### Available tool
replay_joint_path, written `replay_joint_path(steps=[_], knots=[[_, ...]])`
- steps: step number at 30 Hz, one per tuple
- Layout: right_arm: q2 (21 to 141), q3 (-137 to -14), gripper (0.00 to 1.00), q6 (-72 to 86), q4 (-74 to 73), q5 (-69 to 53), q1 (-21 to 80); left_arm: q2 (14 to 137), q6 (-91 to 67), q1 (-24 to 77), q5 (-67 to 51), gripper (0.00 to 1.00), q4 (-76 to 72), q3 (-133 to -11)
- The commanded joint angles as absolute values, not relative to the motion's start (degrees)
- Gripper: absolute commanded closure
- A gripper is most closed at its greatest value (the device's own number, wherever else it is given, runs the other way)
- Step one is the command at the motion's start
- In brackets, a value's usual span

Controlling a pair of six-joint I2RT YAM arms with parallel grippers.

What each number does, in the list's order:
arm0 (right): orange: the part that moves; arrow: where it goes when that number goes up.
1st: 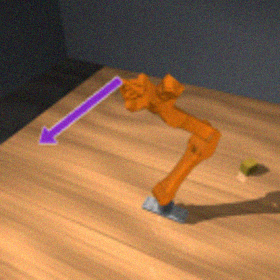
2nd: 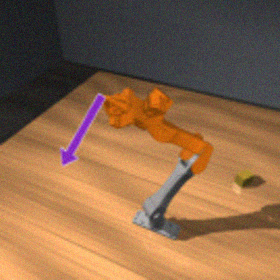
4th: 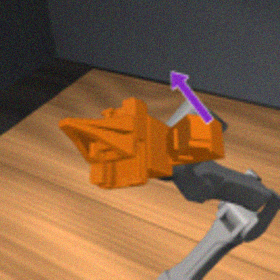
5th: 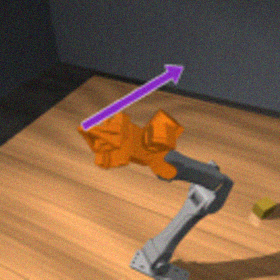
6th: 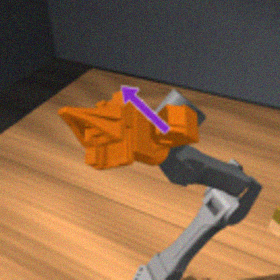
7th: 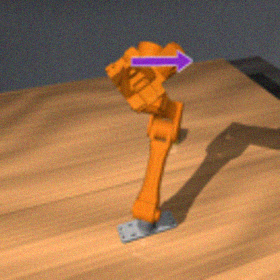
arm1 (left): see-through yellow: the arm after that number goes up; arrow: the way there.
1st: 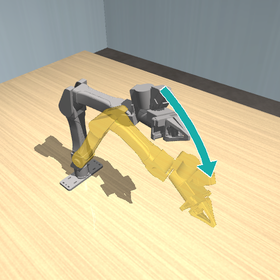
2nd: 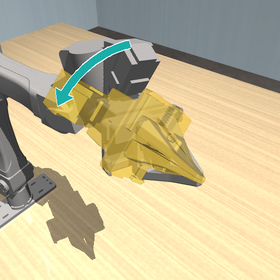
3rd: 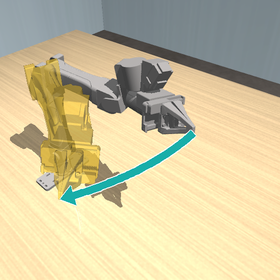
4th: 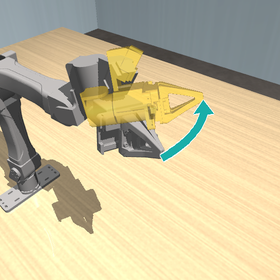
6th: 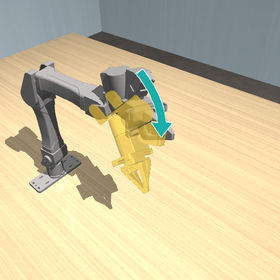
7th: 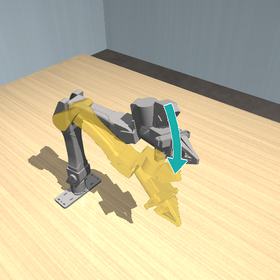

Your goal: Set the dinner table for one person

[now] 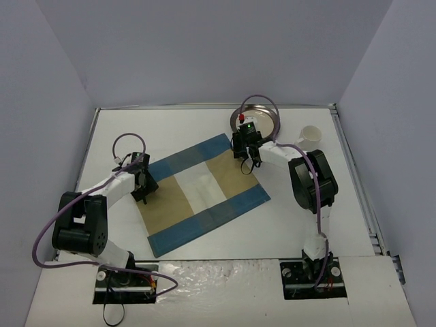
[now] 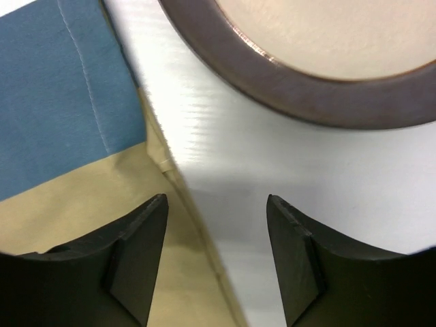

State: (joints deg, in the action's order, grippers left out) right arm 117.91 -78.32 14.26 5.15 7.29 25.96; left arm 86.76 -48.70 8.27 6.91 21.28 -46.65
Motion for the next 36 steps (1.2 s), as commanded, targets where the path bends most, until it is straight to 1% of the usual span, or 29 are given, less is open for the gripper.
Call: replay_joint_path(steps=[1,5,8,20,28,32,36], knots=[[113.40,-81.46,0.48,6.69,5.32,1.48,25.61,86.33,-46.11,7.82,6.89,0.57,25.43,-46.75],[113.62,-83.35,0.60,2.43,5.57,-4.92,26.28,85.99,-44.97,7.82,5.95,0.57,24.96,-47.72],[115.45,-85.60,0.62,1.57,5.75,-6.56,26.63,85.57,-44.50,7.82,5.85,0.57,24.77,-47.60],[124.78,-93.82,0.65,2.92,7.93,-4.13,26.72,85.17,-45.00,7.82,5.10,0.57,24.71,-46.41],[128.34,-94.50,0.66,2.76,8.35,-3.27,26.64,85.67,-45.66,7.82,5.26,0.57,24.97,-46.66],[128.75,-94.14,0.74,2.29,8.43,-2.21,26.63,86.13,-45.70,7.82,5.27,0.57,24.96,-46.50],[128.52,-94.38,0.96,1.44,8.44,-0.43,26.71,86.30,-45.87,7.82,5.94,0.57,25.04,-46.07]])
